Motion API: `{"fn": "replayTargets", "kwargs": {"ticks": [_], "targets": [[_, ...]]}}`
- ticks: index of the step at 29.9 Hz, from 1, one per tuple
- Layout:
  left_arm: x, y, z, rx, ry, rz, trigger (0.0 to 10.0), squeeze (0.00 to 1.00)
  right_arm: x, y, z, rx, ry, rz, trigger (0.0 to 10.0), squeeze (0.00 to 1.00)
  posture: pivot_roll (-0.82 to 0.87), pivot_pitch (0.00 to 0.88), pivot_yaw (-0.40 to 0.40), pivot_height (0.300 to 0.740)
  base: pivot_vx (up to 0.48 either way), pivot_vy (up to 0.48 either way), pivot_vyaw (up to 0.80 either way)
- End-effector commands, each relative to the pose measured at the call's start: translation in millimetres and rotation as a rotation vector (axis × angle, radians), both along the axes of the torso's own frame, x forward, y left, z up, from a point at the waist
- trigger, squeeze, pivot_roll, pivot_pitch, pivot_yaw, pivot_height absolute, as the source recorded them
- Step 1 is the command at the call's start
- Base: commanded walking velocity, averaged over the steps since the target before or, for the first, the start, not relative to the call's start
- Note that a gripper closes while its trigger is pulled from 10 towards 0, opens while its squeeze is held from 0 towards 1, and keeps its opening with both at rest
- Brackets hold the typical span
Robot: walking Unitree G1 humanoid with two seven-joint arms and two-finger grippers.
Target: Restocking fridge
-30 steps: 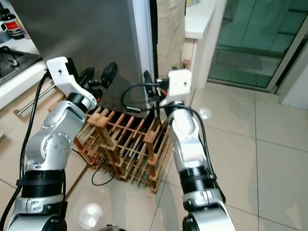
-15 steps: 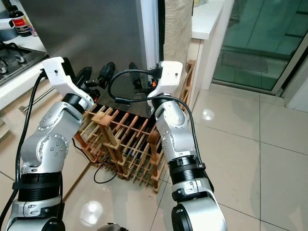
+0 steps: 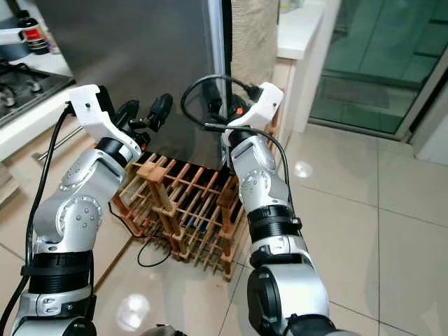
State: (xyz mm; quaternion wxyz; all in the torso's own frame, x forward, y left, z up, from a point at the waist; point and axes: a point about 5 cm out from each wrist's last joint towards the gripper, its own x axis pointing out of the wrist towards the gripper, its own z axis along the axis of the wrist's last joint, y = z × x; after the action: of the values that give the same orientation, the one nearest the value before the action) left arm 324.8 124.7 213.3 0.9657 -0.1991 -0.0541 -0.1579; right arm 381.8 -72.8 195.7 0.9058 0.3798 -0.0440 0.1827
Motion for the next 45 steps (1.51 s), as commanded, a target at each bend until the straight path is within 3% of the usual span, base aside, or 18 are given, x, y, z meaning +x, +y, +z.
{"fn": "replayTargets", "kwargs": {"ticks": [1, 5, 14, 17, 20, 22, 23, 25, 26, 28, 32, 34, 38, 39, 40, 41, 42, 45], "targets": [[-1.9, 2.0, 6.2, 0.005, -0.02, 0.013, 10.0, 0.0, 4.5, -4.0, 18.6, 0.05, -0.041, -0.035, 10.0, 0.0, -0.02, 0.0, 0.08, 0.74, 0.0, 0.0, 0.0], [-2.4, 2.1, 7.3, 0.003, -0.023, 0.014, 10.0, 0.0, 5.1, -17.6, 21.3, 0.024, -0.055, -0.099, 10.0, 0.0, -0.02, 0.0, 0.076, 0.74, 0.0, 0.0, 0.0], [-3.6, -3.3, 7.4, -0.013, -0.024, -0.005, 10.0, 0.0, -12.8, -87.9, 13.4, -0.093, -0.092, -0.325, 10.0, 0.0, -0.05, 0.0, 0.078, 0.74, 0.0, 0.0, 0.0], [-3.6, -3.4, 8.1, -0.017, -0.027, -0.007, 10.0, 0.0, -30.3, -133.6, -0.1, -0.195, -0.065, -0.456, 10.0, 0.0, -0.06, 0.0, 0.076, 0.74, 0.0, 0.0, 0.0], [-3.9, -3.5, 7.8, -0.018, -0.026, -0.007, 10.0, 0.0, -38.1, -149.2, -5.2, -0.243, -0.057, -0.49, 10.0, 0.0, -0.07, 0.004, 0.078, 0.74, 0.0, 0.0, 0.0], [-4.8, -3.7, 7.3, -0.021, -0.024, -0.01, 10.0, 0.0, -65.7, -186.9, -14.9, -0.491, -0.051, -0.562, 10.0, 0.0, -0.07, 0.007, 0.077, 0.74, 0.0, 0.0, 0.0], [-4.8, -3.7, 7.3, -0.021, -0.024, -0.01, 10.0, 0.0, -65.7, -186.9, -14.9, -0.491, -0.051, -0.562, 10.0, 0.0, -0.07, 0.007, 0.077, 0.74, 0.0, 0.0, 0.0], [-4.9, -2.9, 8.0, -0.023, -0.024, -0.012, 10.0, 0.0, -87.7, -209.5, -17.2, -0.663, -0.033, -0.597, 10.0, 0.0, -0.08, 0.01, 0.08, 0.74, 0.0, 0.0, 0.0], [-4.2, -2.7, 8.2, -0.025, -0.023, -0.014, 10.0, 0.0, -93.3, -211.6, -13.2, -0.675, -0.04, -0.606, 10.0, 0.0, -0.1, 0.01, 0.088, 0.74, 0.0, 0.0, 0.0], [-2.9, -3.4, 8.1, -0.026, -0.022, -0.021, 10.0, 0.0, -95.8, -202.0, -5.3, -0.645, -0.069, -0.586, 10.0, 0.0, -0.1, 0.007, 0.092, 0.74, 0.0, 0.0, 0.0], [-0.3, -7.9, 8.9, -0.029, -0.025, -0.036, 10.0, 0.0, -89.3, -153.6, 2.0, -0.548, -0.132, -0.441, 10.0, 0.0, -0.11, 0.0, 0.091, 0.74, 0.0, 0.0, 0.0], [-0.2, -8.2, 9.0, -0.029, -0.025, -0.036, 10.0, 0.0, -89.6, -149.4, 2.2, -0.546, -0.136, -0.427, 10.0, 0.0, -0.11, 0.0, 0.091, 0.74, 0.0, 0.0, 0.0], [1.7, -6.9, 8.0, -0.024, -0.021, -0.011, 10.0, 0.0, -84.9, -124.9, -8.7, -0.504, -0.106, -0.373, 10.0, 0.0, -0.1, 0.0, 0.083, 0.74, 0.0, 0.0, 0.0], [2.9, -4.6, 5.8, -0.005, -0.017, 0.014, 10.0, 0.0, -82.8, -111.2, -18.1, -0.492, -0.079, -0.339, 10.0, 0.0, -0.1, 0.0, 0.079, 0.74, 0.0, 0.0, 0.0], [2.9, -4.6, 5.8, -0.005, -0.017, 0.014, 10.0, 0.0, -82.8, -111.2, -18.1, -0.492, -0.079, -0.339, 10.0, 0.0, -0.1, 0.0, 0.079, 0.74, 0.0, 0.0, 0.0], [1.2, -0.3, 4.3, 0.127, -0.083, 0.055, 10.0, 0.0, -78.9, -93.7, -39.1, -0.552, -0.012, -0.311, 10.0, 0.0, -0.09, 0.0, 0.077, 0.74, 0.0, 0.0, 0.0], [-0.3, -0.2, 4.0, 0.177, -0.112, 0.061, 10.0, 0.0, -78.6, -90.6, -44.2, -0.575, 0.003, -0.304, 10.0, 0.0, -0.09, 0.0, 0.077, 0.74, 0.0, 0.0, 0.0], [-4.0, 4.5, -0.1, 0.181, -0.101, 0.098, 10.0, 0.0, -76.2, -86.7, -50.7, -0.617, 0.027, -0.289, 10.0, 0.0, -0.08, 0.0, 0.066, 0.74, 0.0, -0.32, 0.38]]}}
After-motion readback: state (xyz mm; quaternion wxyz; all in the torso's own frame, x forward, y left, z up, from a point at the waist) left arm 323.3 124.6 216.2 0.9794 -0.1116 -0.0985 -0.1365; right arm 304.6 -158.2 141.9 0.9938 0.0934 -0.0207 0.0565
